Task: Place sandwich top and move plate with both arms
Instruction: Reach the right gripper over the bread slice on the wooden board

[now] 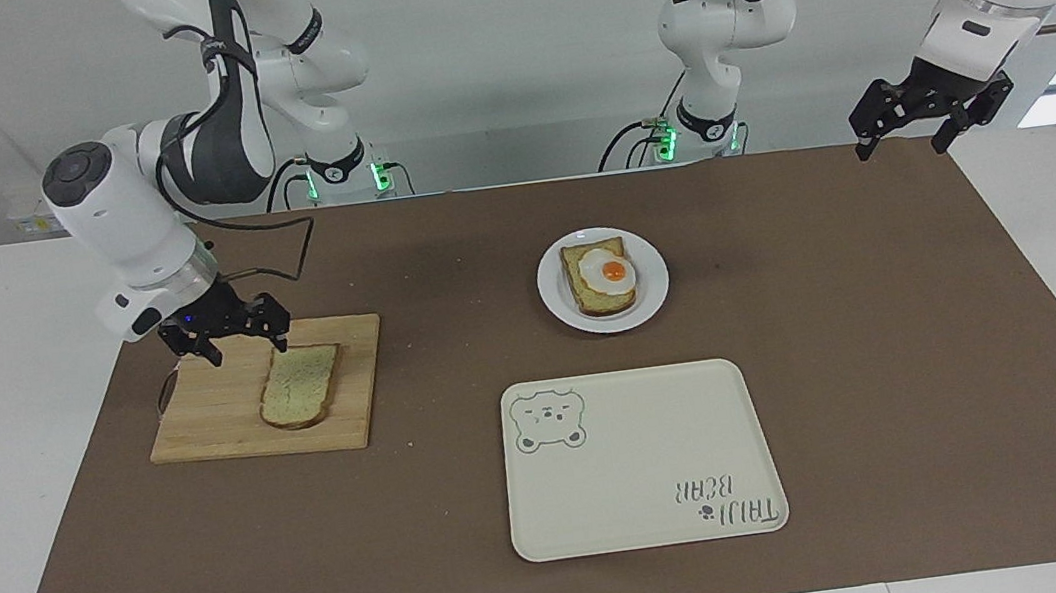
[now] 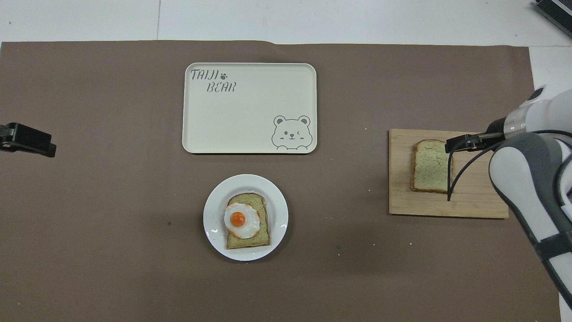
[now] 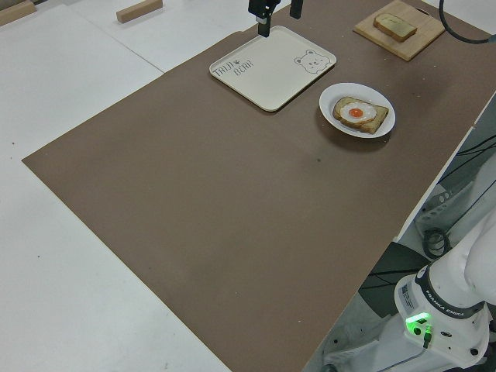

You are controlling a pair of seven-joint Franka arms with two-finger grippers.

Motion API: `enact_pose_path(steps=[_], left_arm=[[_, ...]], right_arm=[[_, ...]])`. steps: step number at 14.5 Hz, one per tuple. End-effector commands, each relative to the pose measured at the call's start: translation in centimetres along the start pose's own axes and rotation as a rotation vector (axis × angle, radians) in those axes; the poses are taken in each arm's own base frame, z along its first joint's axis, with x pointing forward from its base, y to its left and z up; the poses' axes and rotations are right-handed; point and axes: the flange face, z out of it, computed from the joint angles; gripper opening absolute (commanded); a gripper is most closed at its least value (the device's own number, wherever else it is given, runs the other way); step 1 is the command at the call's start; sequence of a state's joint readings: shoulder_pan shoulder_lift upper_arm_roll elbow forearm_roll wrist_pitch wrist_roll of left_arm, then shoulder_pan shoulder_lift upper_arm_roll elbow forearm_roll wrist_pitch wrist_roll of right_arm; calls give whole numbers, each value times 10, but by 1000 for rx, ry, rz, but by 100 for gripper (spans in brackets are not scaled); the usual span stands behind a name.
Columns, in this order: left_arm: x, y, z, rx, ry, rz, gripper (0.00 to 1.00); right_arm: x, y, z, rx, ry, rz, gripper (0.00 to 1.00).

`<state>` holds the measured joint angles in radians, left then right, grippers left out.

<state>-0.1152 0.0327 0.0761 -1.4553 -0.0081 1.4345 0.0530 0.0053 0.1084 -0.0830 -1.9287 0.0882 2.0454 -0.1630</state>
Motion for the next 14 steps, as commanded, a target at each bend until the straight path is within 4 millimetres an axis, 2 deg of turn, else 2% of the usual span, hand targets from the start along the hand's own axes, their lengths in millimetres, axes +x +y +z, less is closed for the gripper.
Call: enact_pose_path(steps=[1,4,6,11,14], left_arm=[[-5,-1,-4,-10,-6,3,100],[-4,-1,-4,-10,-7,3,100],[-5,-1,-4,-10,-6,3,100],[-5,-1,-4,-10,-6,3,100],[-5,-1,-4,-10,-6,3,100]], right_arm=[[-10,18,27,62,-12,35,100],[-18,32,60,96,1,25,100],[-20,44,74,102,-4,34,100],[-19,47,104,148,-22,53,100],[-24,60,117,137,-6,9,100]])
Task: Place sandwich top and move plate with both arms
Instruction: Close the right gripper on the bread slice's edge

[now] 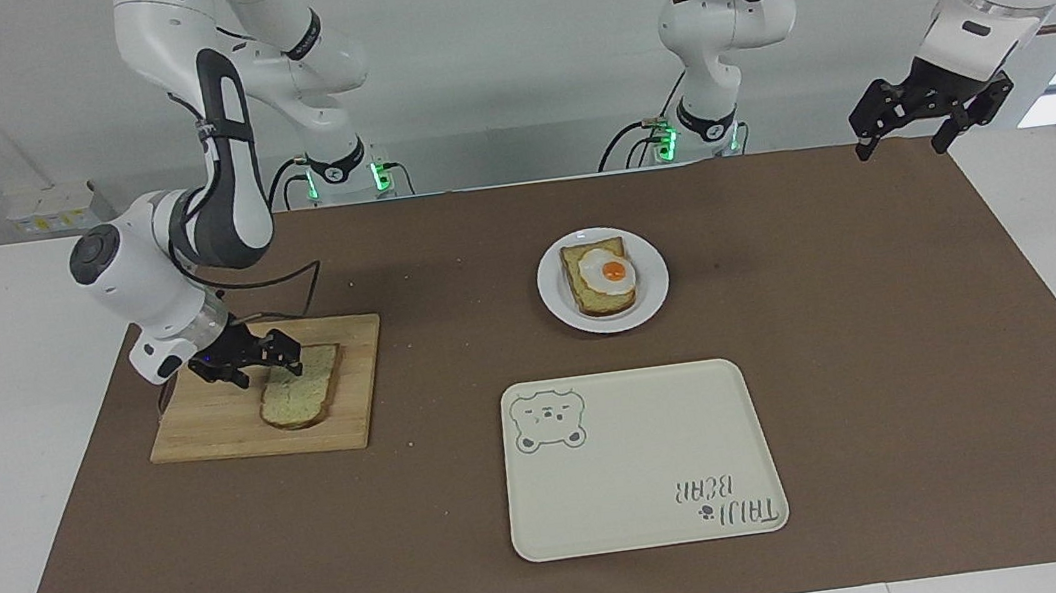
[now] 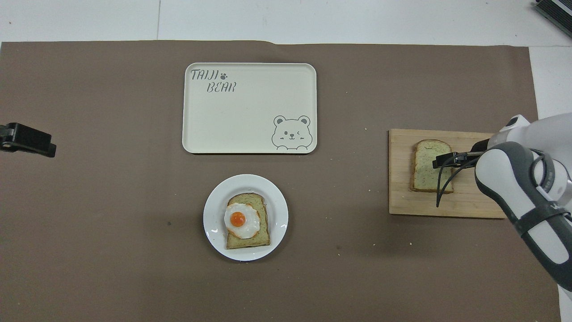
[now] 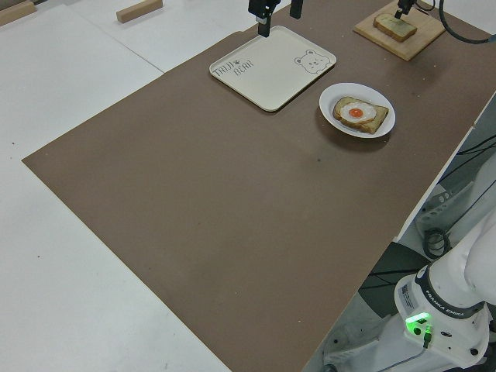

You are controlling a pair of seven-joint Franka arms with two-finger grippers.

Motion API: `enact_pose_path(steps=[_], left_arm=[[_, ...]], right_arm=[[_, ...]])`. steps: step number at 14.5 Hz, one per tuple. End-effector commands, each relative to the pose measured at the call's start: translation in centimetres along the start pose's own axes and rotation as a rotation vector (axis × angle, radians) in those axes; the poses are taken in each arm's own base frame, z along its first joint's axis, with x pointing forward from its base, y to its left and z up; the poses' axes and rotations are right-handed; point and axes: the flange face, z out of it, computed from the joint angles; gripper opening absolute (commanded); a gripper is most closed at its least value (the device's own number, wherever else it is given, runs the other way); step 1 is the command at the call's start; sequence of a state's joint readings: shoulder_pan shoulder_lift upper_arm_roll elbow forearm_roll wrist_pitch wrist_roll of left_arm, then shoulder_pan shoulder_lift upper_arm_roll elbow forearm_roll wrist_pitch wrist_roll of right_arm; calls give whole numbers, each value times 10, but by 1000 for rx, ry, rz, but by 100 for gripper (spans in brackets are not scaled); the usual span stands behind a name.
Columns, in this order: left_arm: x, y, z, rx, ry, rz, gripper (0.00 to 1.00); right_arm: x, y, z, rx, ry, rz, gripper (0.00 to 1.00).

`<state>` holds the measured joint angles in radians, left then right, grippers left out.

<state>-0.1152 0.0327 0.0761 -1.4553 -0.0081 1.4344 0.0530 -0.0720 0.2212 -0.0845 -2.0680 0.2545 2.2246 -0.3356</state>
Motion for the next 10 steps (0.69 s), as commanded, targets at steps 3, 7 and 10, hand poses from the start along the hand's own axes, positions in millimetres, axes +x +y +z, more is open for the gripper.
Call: enact_pose_path(steps=[3,7,10], left_arm=[[-5,-1,-4,-10,-6,3,100],[-5,-1,-4,-10,-6,3,100],[-5,-1,-4,-10,-6,3,100]], right_arm=[[-4,11,9,18,19,-23,86],[-8,12,16,18,6,-16,31],[-7,10,17,18,4,39,0]])
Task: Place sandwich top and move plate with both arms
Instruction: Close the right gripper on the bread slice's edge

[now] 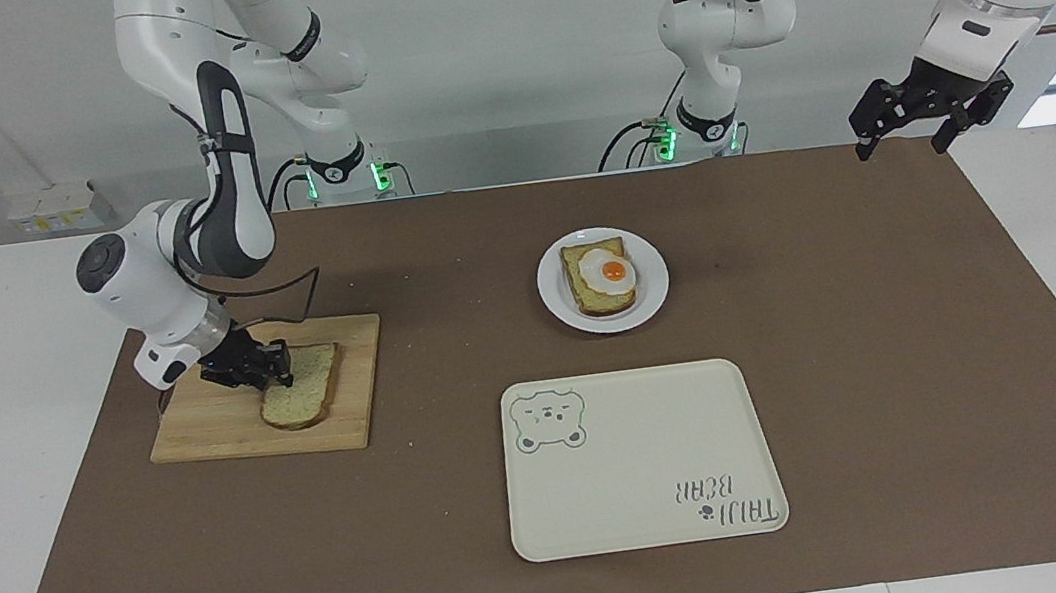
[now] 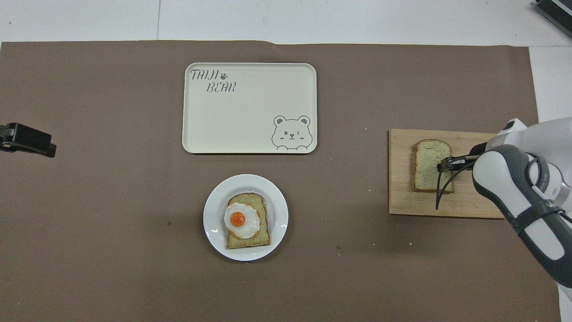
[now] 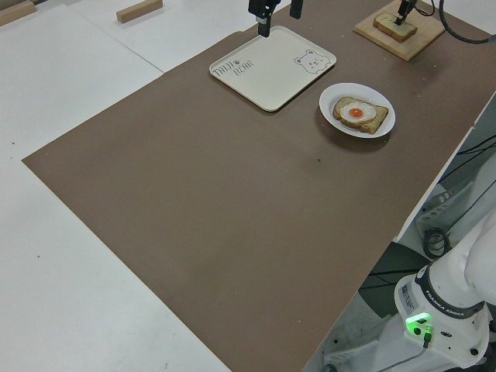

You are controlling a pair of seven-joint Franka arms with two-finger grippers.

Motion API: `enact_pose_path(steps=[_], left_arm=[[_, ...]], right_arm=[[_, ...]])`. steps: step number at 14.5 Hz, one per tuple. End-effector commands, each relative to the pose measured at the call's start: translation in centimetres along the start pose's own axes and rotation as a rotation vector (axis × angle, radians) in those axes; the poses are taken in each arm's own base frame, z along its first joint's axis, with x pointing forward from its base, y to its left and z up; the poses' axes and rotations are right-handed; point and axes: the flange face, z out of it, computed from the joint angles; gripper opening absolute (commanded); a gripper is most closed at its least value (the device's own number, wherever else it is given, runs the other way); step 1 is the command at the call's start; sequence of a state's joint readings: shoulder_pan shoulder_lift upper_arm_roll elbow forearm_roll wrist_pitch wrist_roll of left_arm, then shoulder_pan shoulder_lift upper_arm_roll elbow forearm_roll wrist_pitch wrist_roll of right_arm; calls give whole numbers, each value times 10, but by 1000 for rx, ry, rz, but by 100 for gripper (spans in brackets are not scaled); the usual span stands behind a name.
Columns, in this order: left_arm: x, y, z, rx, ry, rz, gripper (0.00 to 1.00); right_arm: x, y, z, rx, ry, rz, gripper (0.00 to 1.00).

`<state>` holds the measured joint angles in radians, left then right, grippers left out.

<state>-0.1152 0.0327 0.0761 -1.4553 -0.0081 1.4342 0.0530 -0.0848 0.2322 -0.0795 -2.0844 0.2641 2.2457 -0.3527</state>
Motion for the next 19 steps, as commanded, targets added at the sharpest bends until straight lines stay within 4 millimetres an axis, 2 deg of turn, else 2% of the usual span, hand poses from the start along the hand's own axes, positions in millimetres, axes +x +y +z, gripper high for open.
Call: enact_pose_path(steps=[1,3,6,9,13,16,19], left_arm=[[-4,-1,-5,-10,-6,3,100],[-4,-1,-5,-10,-6,3,100],[-4,-1,-5,-10,-6,3,100],[-4,-1,-5,-10,-6,3,100],[-4,-1,-5,-10,-6,3,100],[-4,-1,-5,-10,-6,3,100],[-4,-1,-5,-10,-6,3,100]], right_arm=[[-3,0,8,13,4,38,0],[-3,0,8,14,2,39,0],[8,0,-3,6,8,11,0],[20,-12,-35,23,-18,-23,0],[26,-36,-80,72,-97,-82,0],[26,-71,-102,107,-117,-152,0],[25,-121,-102,131,-132,-194,0]])
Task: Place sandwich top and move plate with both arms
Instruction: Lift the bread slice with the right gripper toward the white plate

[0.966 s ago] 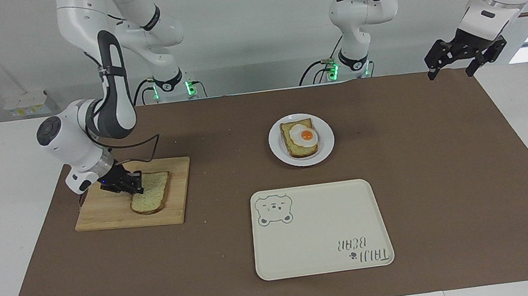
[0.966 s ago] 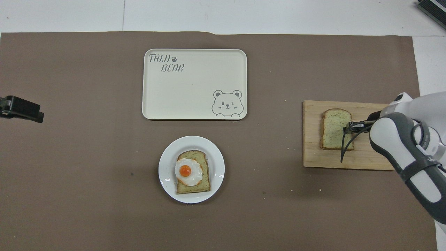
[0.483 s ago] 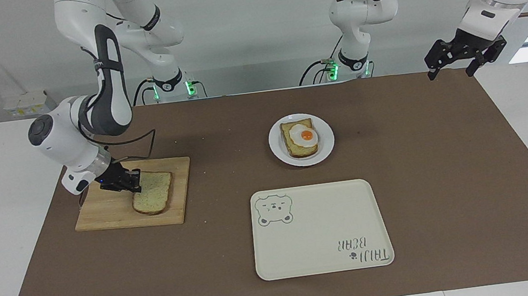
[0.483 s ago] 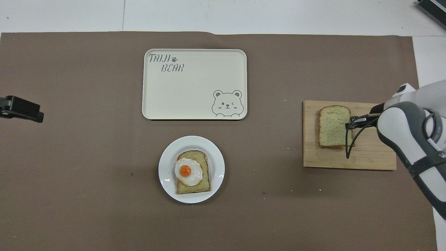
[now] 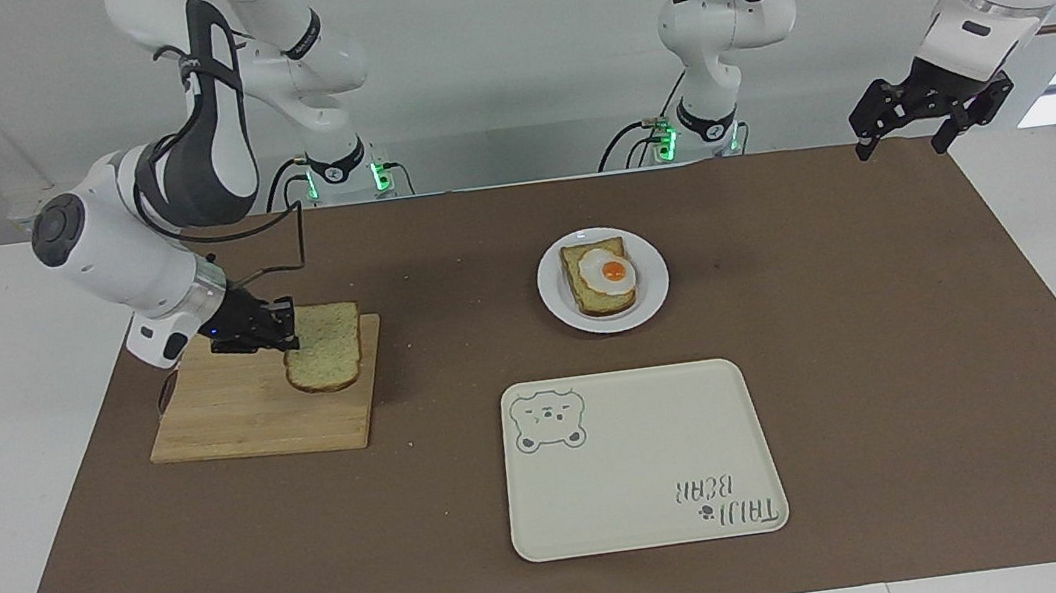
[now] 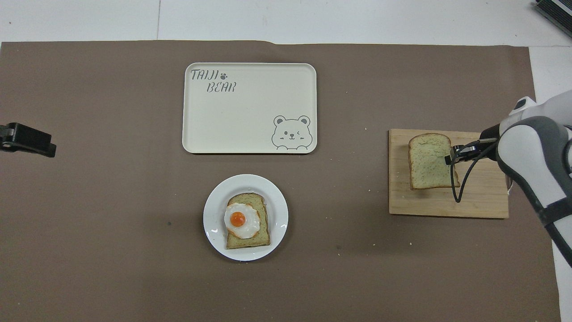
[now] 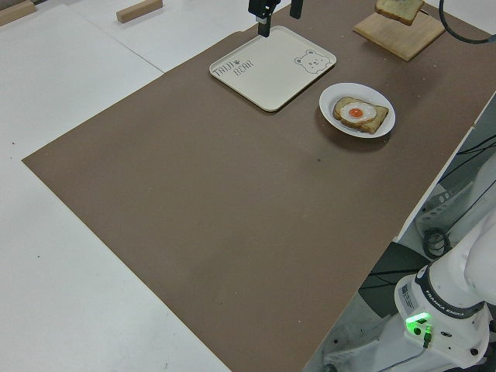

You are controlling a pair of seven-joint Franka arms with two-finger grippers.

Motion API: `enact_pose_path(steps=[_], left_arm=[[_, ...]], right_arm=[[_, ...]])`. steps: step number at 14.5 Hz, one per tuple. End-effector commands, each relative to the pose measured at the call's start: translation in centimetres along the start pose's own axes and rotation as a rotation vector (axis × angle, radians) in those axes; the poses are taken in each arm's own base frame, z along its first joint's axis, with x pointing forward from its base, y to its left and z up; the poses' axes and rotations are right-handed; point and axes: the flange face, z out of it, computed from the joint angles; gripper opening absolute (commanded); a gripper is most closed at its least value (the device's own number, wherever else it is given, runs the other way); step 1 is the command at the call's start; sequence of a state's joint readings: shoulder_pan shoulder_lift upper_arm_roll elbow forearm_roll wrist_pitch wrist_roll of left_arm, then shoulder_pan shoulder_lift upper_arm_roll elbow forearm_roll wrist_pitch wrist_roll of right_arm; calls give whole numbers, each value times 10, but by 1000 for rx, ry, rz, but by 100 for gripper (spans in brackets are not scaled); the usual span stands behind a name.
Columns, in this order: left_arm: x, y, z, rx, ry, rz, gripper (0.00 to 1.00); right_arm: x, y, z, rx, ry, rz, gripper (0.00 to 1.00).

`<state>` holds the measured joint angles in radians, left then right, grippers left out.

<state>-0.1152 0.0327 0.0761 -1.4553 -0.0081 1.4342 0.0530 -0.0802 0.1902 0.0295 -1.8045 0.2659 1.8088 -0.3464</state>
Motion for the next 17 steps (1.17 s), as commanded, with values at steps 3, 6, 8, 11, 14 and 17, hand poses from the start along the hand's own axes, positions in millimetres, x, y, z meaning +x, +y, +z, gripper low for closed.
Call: enact_pose_path(steps=[3,6,8,11,14,17], left_arm=[[-4,-1,-5,-10,-5,3,100],[-4,-1,-5,-10,-5,3,100],[-4,-1,-4,-10,-7,3,100],[-4,-1,-5,-10,-5,3,100],[-4,-1,-5,-10,-5,3,100],[-4,-1,-5,-10,-5,3,100]], right_arm=[[9,-62,10,55,-9,1,0],[7,-130,30,40,-44,-2,0],[10,-176,40,22,-27,68,0],[8,-212,55,15,-39,36,0],[5,-258,73,11,-33,11,0],[0,-319,107,106,14,122,0]])
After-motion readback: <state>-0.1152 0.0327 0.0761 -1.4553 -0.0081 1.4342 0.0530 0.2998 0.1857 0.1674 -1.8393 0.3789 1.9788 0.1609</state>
